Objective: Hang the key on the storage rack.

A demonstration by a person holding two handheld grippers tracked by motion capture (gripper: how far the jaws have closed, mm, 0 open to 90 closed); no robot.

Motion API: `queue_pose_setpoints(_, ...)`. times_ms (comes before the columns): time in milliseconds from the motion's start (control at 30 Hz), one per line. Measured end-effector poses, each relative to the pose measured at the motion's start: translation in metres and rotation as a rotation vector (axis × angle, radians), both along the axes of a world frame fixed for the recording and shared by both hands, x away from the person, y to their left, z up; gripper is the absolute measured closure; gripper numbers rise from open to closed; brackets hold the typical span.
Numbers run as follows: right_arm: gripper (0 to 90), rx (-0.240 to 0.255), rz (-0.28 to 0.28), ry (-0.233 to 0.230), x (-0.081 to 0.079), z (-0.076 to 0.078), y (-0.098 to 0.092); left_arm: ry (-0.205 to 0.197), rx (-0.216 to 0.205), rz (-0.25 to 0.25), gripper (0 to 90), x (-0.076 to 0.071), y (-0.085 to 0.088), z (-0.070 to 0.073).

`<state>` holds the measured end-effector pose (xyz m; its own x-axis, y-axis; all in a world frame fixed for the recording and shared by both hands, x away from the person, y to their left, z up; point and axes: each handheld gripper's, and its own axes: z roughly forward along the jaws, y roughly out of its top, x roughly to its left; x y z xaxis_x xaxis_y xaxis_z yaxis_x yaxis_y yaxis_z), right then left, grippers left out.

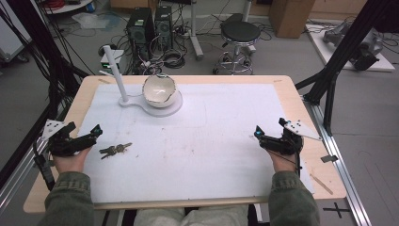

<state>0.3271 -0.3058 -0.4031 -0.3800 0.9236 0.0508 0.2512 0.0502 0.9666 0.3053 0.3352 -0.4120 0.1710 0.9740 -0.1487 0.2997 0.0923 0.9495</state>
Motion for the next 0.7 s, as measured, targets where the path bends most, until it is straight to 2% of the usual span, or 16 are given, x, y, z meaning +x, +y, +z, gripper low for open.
queue_pose_setpoints(433,0.5,-0.001,0.007,0.008,0.0007,-0.0007,0.0016,0.010,0.006,-0.032,1.8,0.0004,-0.0044,-0.0004)
queue_pose_setpoints(700,0.5,0.001,-0.007,0.012,0.0013,-0.0008,0.0002,0.034,0.011,-0.078,1.8,0.0029,-0.0094,-0.0021)
